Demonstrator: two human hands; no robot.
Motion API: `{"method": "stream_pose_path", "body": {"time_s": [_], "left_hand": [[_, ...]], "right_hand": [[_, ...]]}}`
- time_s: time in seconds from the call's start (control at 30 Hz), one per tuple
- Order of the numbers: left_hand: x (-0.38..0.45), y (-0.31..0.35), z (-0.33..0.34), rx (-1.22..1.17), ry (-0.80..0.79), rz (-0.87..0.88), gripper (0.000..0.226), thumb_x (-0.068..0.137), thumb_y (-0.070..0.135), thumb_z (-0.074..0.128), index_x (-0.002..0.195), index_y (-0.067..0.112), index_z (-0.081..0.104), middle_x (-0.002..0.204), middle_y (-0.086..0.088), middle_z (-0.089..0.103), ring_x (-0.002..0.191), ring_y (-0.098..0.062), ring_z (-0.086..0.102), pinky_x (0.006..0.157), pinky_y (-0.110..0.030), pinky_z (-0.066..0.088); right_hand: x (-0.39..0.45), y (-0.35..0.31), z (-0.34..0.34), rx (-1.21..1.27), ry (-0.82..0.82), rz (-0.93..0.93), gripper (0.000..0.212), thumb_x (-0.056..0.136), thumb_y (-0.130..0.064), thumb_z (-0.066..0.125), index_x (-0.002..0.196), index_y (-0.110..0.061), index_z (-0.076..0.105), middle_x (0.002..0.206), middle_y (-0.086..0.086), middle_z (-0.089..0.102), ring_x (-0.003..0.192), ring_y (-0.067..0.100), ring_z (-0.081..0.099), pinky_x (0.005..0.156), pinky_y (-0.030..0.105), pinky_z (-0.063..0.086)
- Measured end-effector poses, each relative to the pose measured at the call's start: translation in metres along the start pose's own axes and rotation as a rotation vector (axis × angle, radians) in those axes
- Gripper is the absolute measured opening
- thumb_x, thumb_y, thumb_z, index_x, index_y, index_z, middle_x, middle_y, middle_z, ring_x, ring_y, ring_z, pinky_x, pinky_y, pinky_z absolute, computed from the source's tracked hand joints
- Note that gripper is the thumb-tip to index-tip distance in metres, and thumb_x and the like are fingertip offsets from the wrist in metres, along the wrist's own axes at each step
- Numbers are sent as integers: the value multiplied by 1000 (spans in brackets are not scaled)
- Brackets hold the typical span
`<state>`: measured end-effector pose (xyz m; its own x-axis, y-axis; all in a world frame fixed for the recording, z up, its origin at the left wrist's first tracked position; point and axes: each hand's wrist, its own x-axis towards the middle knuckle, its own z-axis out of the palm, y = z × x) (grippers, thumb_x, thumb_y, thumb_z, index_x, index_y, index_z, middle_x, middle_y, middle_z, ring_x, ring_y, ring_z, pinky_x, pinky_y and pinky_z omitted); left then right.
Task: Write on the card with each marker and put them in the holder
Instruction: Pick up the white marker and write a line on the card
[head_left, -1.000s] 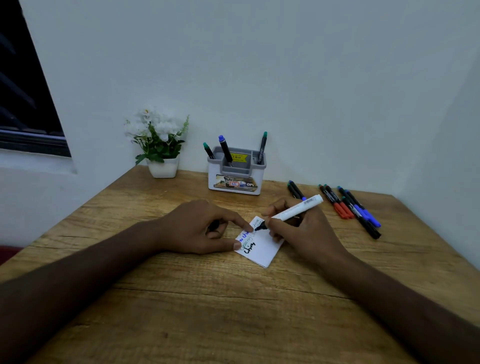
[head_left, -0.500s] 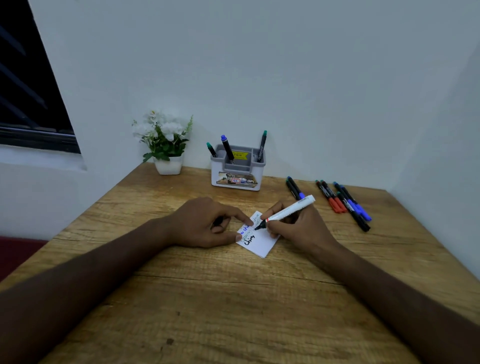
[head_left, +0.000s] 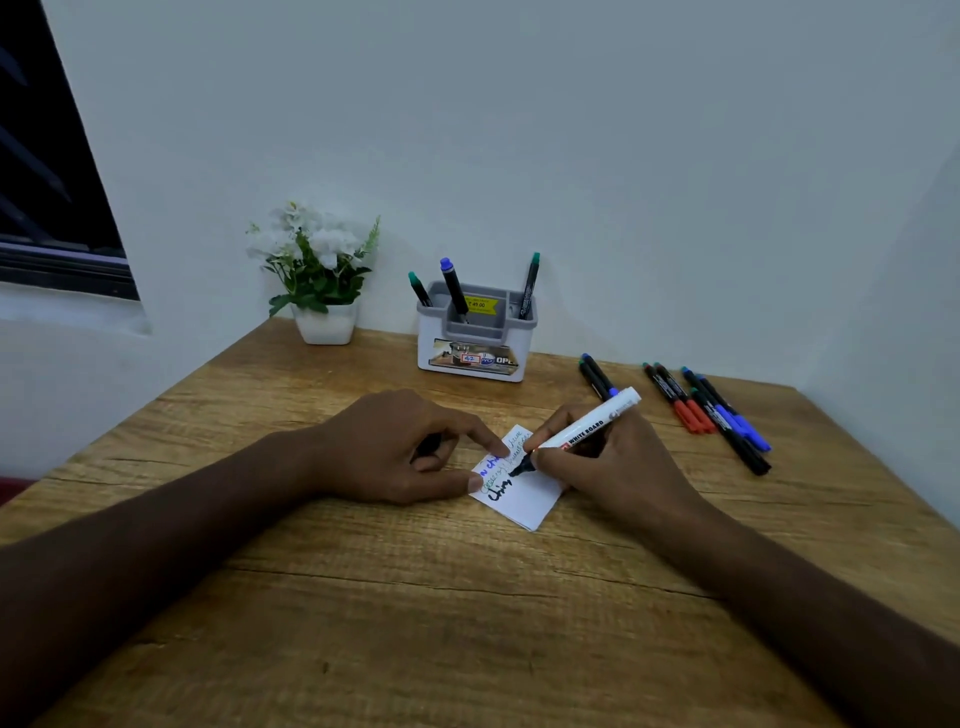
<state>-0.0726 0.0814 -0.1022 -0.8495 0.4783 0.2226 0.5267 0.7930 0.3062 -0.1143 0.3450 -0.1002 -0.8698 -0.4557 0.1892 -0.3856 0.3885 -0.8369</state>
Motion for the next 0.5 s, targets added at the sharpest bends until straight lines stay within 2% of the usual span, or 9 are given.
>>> {"method": "stream_pose_path", "body": {"time_s": [0.17, 0.37, 0.5], "left_hand": [[-1, 1, 0, -4, -6, -1, 38, 97, 55, 64, 134, 48, 61, 63, 10, 61, 61, -7, 60, 57, -31, 40], [-2, 3, -1, -7, -8, 1, 37, 97, 54, 65, 134, 48, 61, 64, 7, 62, 61, -9, 60, 57, -34, 42], [-2, 3, -1, -12, -8, -4, 37, 97, 54, 65, 134, 48, 61, 64, 7, 62, 62, -9, 60, 57, -30, 40]], "right_hand": [[0, 1, 0, 6, 10, 11, 7, 88, -14, 80, 88, -21, 82, 82, -19, 81, 78, -1, 75, 56, 12, 51], [1, 1, 0, 6, 19, 7, 6, 88, -14, 77, 87, -18, 82, 82, -12, 82, 72, -1, 73, 54, 12, 49], [2, 3, 1, -1, 25, 22, 4, 87, -18, 78, 87, -21, 81, 86, -10, 83, 79, 4, 77, 58, 17, 54]]}}
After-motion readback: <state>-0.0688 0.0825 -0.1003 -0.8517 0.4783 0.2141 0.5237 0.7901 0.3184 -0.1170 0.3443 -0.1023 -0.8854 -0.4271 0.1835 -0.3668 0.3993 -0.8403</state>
